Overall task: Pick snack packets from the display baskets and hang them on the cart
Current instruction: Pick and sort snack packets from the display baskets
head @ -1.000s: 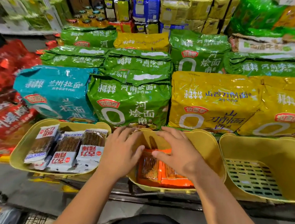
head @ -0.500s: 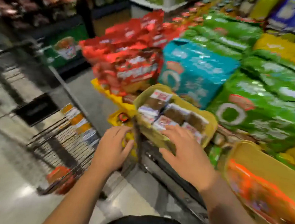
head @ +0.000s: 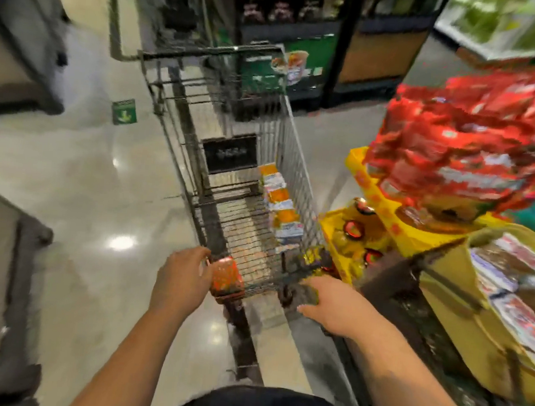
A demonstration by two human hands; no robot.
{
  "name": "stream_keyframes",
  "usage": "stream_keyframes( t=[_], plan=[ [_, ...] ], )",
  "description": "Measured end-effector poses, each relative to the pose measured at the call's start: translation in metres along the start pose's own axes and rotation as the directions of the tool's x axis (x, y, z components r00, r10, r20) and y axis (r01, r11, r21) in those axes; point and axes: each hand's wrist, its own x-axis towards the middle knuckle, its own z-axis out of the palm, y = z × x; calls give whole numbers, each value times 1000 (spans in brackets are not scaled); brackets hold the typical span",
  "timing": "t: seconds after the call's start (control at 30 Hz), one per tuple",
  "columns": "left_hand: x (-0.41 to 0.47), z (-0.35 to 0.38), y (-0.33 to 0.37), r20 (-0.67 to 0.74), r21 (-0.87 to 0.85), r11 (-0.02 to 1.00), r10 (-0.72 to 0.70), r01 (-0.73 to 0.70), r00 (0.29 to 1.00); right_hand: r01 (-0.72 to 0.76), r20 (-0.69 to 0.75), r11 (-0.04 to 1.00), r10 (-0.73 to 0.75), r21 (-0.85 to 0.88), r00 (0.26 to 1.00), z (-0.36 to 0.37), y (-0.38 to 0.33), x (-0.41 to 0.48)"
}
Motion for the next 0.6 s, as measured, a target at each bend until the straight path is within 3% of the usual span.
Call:
stream_keyframes(
  t=[0.27,0.6],
  plan=[
    [30,2,-48,39,-119,978,-170,174,985,38,110,998,-33,-45,993,-14,-53,67],
    [108,34,-35,127,-259,896,-338,361,932,58,206,998,-56,-2,977,-34,-42,184]
  ],
)
